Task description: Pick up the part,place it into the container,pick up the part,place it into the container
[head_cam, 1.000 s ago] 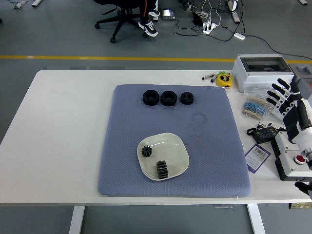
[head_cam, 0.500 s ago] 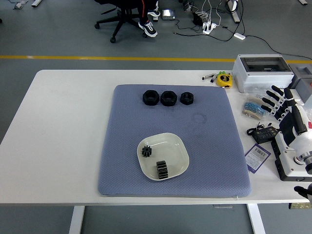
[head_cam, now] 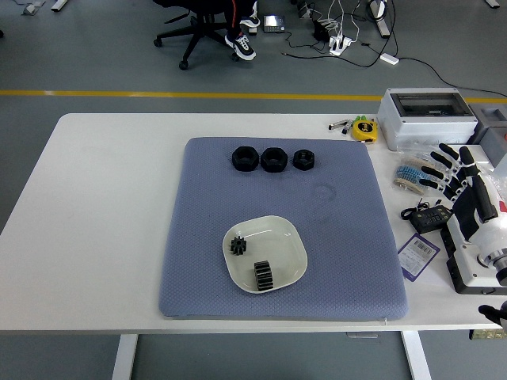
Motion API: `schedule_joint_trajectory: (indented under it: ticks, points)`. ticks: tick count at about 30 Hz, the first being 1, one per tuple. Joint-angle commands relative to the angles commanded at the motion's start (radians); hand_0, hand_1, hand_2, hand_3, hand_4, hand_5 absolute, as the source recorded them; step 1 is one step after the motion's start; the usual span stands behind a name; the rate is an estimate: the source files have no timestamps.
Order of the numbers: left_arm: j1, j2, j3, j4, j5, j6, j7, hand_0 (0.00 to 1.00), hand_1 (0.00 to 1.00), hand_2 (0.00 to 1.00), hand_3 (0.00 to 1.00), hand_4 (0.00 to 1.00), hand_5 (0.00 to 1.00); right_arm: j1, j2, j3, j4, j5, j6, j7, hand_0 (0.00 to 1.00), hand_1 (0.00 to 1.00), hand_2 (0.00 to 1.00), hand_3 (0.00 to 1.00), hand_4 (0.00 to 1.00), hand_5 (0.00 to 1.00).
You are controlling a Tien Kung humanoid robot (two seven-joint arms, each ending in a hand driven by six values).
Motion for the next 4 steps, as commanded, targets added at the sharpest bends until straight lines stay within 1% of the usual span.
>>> schedule_joint_trajectory:
  ticks: [4]
  points:
    - [-0.003,0.001,0.011,0.0,-0.015,0.0,-0.003,0.697,0.659,0.685,0.567,0.639,0.585,0.004,0.0,0.006,-0.003,-0.005,0.008,-0.004,0.66,0.674,0.816,0.872,0.998,0.912]
